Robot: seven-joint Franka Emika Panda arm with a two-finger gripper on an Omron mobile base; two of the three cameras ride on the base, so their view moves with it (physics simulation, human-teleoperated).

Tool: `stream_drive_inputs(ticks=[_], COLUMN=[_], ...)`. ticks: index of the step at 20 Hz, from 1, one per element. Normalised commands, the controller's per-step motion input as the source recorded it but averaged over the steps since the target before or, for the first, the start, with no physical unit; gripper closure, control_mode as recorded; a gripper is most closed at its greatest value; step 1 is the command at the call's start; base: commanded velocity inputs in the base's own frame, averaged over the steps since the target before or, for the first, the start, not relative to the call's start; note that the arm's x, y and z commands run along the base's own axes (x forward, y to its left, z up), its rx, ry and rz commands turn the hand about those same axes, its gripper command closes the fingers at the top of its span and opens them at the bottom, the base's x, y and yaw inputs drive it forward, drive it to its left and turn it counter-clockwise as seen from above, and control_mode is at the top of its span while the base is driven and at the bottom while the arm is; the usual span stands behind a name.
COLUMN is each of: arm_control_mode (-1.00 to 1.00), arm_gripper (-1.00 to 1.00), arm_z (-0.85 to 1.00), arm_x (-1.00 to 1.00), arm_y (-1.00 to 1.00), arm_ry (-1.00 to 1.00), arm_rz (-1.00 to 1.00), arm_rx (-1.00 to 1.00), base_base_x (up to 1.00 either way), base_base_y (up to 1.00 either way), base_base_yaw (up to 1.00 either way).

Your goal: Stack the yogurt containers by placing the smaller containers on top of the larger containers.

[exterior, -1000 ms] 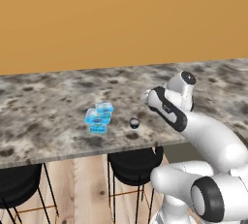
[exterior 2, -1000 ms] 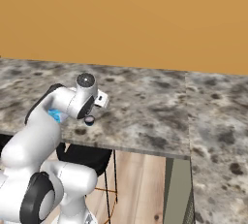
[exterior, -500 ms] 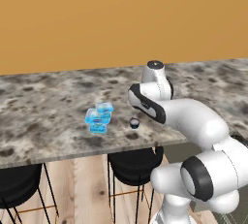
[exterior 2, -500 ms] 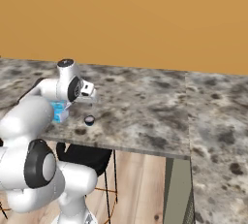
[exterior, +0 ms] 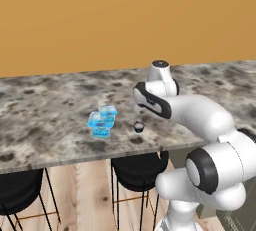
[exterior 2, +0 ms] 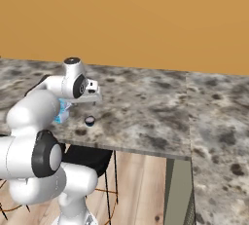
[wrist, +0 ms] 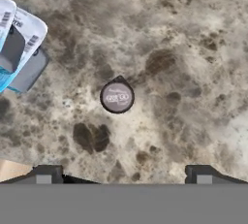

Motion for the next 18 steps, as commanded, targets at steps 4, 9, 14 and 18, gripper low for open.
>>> stream_drive_inputs(ticks=[4,9,14,18], arm_control_mode=[-1.00,-1.00,-1.00,-1.00], arm_gripper=[-1.00,-1.00,-1.00,-1.00], arm_z=[-0.21,-0.21,-0.23,-0.22], arm_x=[-0.06,0.00,0.00,0.00], arm_y=[-0.12,0.00,0.00,0.00], arm_ry=[0.00,0.03,0.08,0.10], arm_rz=[0.27,0.20,0.15,0.07], arm_rx=[0.00,-0.01,-0.01,-0.04], base_base_x=[0.00,0.00,0.00,0.00], base_base_y=[0.00,0.00,0.00,0.00], base_base_yaw=[0.00,0.00,0.00,0.00])
